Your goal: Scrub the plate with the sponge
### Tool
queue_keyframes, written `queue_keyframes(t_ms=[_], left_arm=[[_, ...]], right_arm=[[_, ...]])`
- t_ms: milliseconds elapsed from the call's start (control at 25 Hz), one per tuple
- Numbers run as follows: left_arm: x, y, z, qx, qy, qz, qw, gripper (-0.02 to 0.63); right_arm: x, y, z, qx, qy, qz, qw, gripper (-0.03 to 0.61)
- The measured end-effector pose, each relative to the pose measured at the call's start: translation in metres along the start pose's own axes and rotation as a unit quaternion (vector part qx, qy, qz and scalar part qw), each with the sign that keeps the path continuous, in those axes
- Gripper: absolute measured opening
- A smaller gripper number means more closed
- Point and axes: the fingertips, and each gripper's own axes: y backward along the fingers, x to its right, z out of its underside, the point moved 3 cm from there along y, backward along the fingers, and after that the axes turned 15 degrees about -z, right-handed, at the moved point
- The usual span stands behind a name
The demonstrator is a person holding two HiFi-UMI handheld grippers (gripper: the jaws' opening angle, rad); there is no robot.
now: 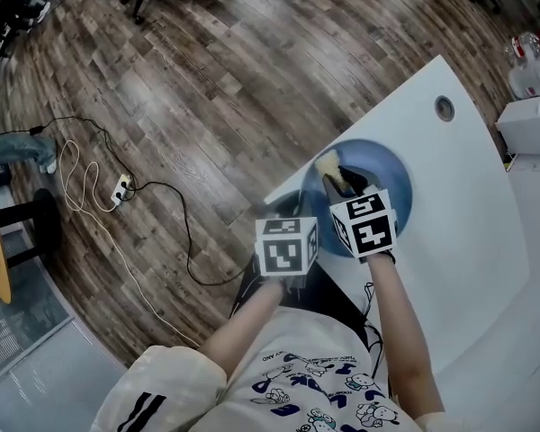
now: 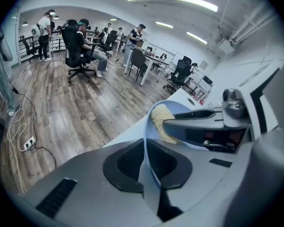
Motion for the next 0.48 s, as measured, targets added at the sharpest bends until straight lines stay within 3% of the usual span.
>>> queue_keyframes(t_ms=[480], left_arm=[[-0.0007,-0.0015,-0.0026,-0.008,-0.017,-0.008,0.9998,0.026]], right_arm=[[0.0059,-0.0044,-0.001,-0.009,-0.001,0.016,1.0,0.115]])
